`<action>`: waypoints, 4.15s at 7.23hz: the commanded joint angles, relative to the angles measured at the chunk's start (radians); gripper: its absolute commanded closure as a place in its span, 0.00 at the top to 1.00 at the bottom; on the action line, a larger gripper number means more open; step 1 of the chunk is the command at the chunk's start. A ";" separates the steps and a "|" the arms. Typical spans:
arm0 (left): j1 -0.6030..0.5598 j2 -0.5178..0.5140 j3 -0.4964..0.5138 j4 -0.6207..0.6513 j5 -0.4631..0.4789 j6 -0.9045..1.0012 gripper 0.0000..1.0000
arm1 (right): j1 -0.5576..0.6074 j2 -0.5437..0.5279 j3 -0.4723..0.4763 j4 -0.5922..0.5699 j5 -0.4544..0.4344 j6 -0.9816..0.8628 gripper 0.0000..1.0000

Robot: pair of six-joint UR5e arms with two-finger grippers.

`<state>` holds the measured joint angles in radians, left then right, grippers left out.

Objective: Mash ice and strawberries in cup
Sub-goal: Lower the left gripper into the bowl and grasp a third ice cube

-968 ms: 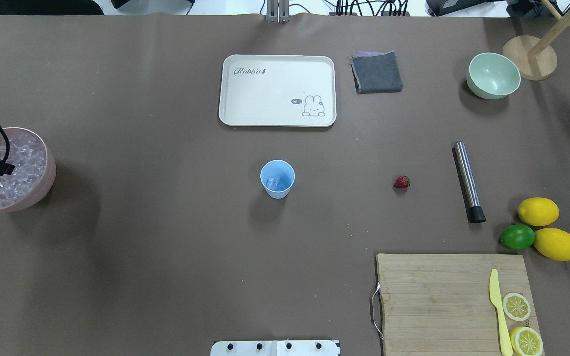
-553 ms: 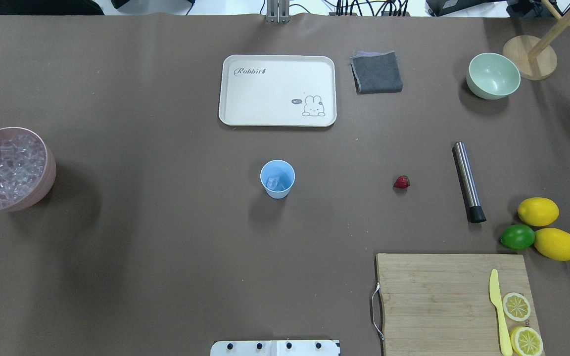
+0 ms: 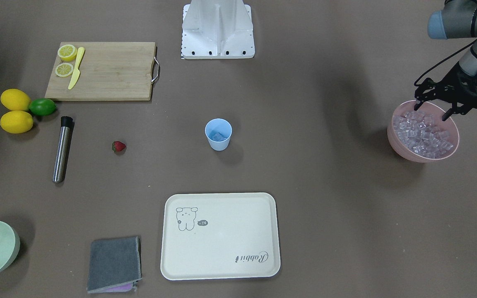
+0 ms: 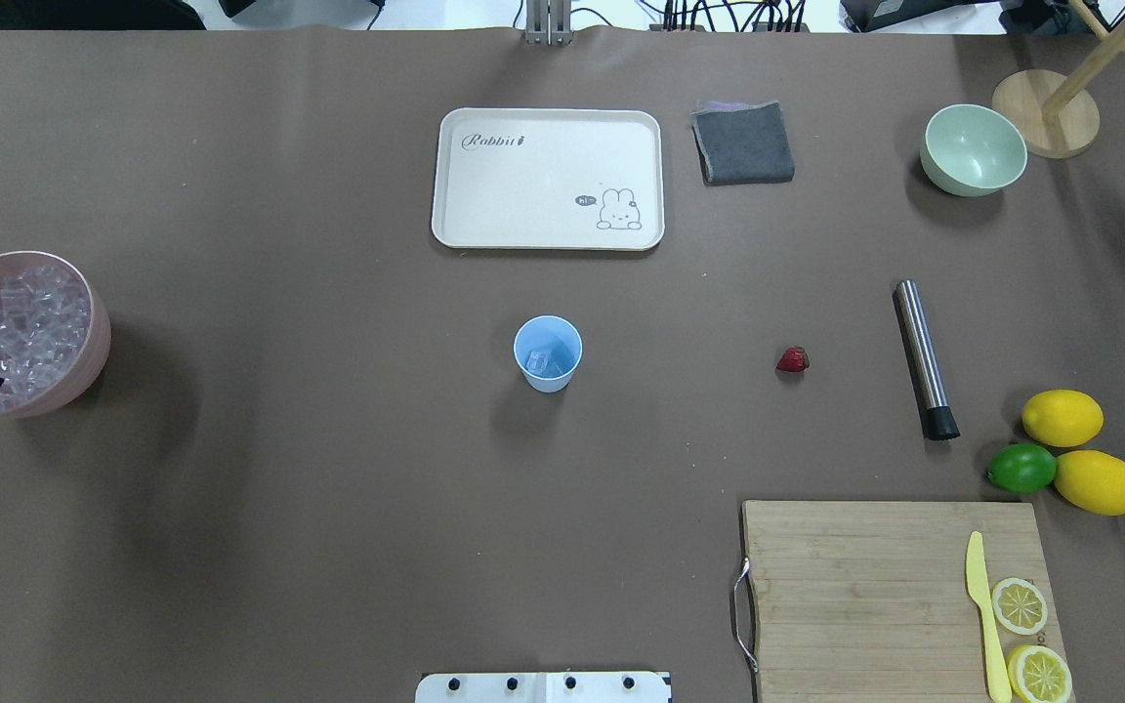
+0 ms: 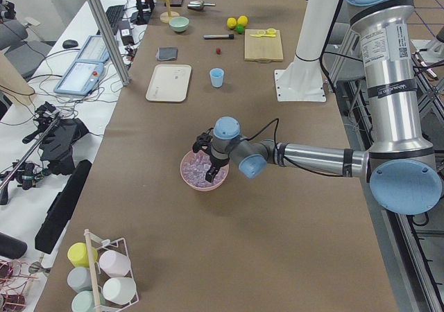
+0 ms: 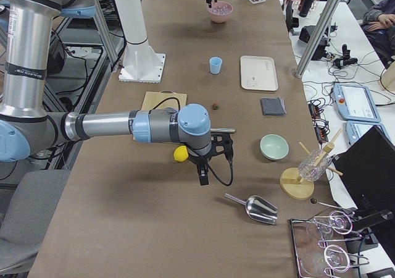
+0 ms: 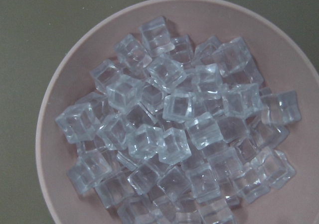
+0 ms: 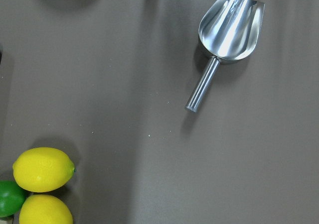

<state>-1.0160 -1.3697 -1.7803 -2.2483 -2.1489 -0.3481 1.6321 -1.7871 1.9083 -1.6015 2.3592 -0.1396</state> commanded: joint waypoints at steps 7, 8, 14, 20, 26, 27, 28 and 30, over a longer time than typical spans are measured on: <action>0.019 -0.002 0.035 0.010 -0.003 0.140 0.74 | 0.000 0.000 0.000 0.000 0.000 -0.002 1.00; 0.017 -0.002 0.047 0.013 -0.005 0.161 0.73 | 0.000 0.000 0.000 0.000 0.000 -0.002 1.00; 0.017 -0.009 0.070 0.013 0.001 0.182 0.73 | 0.000 0.000 0.000 0.000 -0.002 -0.002 1.00; 0.001 -0.009 0.056 0.015 -0.037 0.182 0.03 | 0.000 0.000 0.000 0.000 -0.002 -0.001 1.00; -0.098 -0.072 0.027 0.052 -0.115 0.167 0.00 | 0.000 0.000 0.000 0.000 -0.002 -0.002 1.00; -0.110 -0.097 0.024 0.068 -0.120 0.117 0.00 | 0.000 0.000 0.000 0.000 -0.002 -0.002 1.00; -0.111 -0.127 0.022 0.067 -0.141 0.009 0.00 | 0.000 0.000 0.002 -0.002 0.000 -0.002 1.00; -0.110 -0.213 0.016 0.049 -0.210 -0.224 0.00 | 0.000 0.000 0.002 0.000 0.002 -0.002 1.00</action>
<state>-1.1260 -1.5300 -1.7592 -2.1878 -2.3218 -0.4205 1.6322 -1.7871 1.9096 -1.6018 2.3601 -0.1411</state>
